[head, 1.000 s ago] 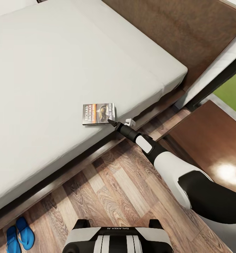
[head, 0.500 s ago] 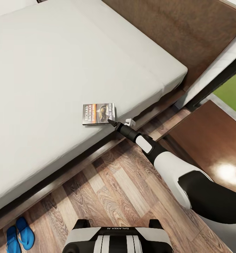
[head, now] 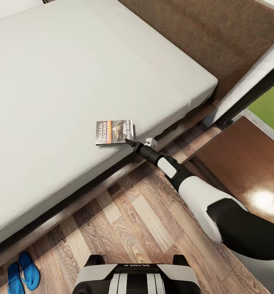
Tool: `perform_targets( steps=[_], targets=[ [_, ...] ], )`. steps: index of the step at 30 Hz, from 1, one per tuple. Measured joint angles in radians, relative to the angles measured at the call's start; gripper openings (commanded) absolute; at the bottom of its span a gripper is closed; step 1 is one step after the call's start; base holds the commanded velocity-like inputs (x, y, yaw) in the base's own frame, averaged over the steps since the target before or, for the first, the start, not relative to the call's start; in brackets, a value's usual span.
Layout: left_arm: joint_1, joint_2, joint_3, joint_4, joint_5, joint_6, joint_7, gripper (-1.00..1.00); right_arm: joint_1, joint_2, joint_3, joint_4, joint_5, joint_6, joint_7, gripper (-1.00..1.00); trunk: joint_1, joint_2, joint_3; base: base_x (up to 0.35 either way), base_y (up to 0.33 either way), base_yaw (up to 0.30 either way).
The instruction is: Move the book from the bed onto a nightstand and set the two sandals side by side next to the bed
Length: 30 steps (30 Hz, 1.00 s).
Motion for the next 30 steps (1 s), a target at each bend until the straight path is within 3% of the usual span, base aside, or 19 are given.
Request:
perform_targets(
  steps=[15,16,30],
  targets=[
    [0.0,-0.001,0.0,0.0,0.0,0.0,0.0,1.0,0.0,0.0,0.0,0.0,0.0,0.0,0.0,1.0,0.0,0.0,0.0,0.0,0.0,0.0],
    [0.0,-0.001,0.0,0.0,0.0,0.0,0.0,1.0,0.0,0.0,0.0,0.0,0.0,0.0,0.0,-1.0,0.0,0.0,0.0,0.0,0.0,0.0],
    [0.0,-0.001,0.0,0.0,0.0,0.0,0.0,1.0,0.0,0.0,-0.002,-0.001,0.0,-0.001,0.0,-1.0,0.0,0.0,0.0,0.0,0.0,0.0]
  ],
)
